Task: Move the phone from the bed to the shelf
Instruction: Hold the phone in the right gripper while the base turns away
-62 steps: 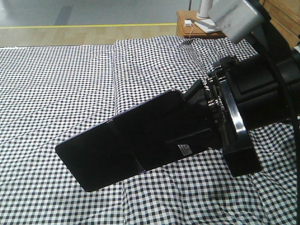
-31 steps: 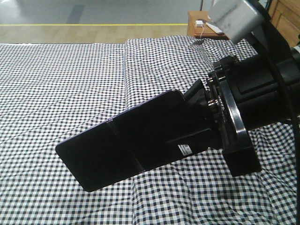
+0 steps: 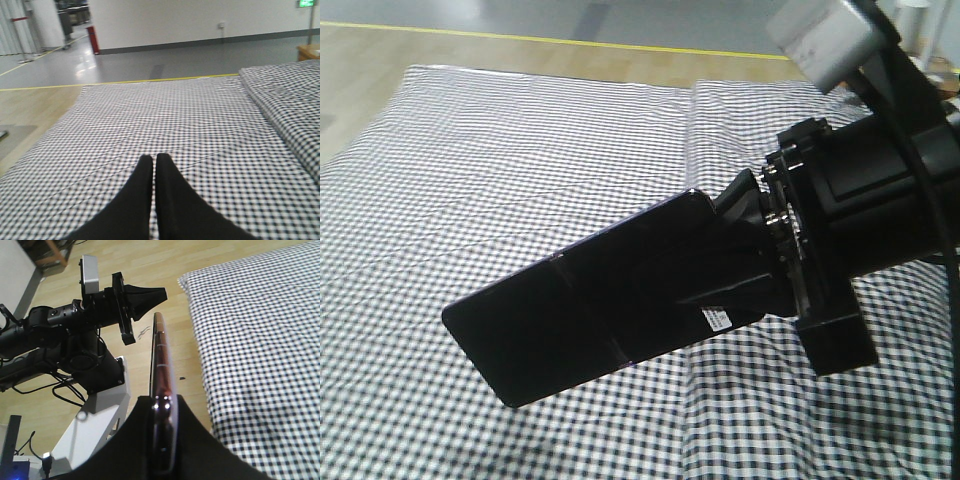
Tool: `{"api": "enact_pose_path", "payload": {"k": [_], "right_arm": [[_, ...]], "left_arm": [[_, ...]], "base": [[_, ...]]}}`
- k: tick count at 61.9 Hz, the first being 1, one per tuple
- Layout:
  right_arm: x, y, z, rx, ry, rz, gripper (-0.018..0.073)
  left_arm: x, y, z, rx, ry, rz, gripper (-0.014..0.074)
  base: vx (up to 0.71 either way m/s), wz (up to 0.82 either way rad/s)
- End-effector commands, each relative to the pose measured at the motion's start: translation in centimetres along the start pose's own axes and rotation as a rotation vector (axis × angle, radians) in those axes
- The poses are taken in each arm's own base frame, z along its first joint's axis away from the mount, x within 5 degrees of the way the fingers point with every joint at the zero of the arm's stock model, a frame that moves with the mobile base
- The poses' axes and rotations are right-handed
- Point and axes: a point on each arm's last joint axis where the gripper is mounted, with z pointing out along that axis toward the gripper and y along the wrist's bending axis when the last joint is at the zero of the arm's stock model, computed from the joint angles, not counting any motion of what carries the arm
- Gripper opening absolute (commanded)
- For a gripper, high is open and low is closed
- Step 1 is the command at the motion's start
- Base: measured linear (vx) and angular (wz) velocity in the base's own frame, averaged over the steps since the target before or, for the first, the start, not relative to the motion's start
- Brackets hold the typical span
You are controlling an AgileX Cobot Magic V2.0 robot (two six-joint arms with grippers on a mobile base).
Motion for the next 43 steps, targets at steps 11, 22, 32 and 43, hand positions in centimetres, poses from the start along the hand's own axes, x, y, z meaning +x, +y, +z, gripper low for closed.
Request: {"api": "enact_pose_path", "payload": {"k": [11,22,32,43], "right_arm": [[-0.98,1.7,-1.08,-0.055,-0.07,-0.018,-0.0002],[-0.98,1.7,-1.08,-0.055,-0.07,-0.018,-0.0002],[-0.99,1.7,-1.08,-0.056,-0.071,-0.019,-0.0002],[-0.99,1.7,-1.08,-0.056,-0.071,-0.019,-0.0002]], "left_arm": [[-1.48,0.16,-0.24,-0.007,-0.105,-0.014,0.0001],[-1.48,0.16,-0.24,-0.007,-0.105,-0.014,0.0001],[-1.48,0.16,-0.24,-0.007,-0.105,-0.014,0.0001],[-1.48,0.16,-0.24,-0.007,-0.105,-0.014,0.0001]], "base": [[-0.13,0.55],[-0.14,0.54],[-0.14,0.56],[-0.15,0.58]]}}
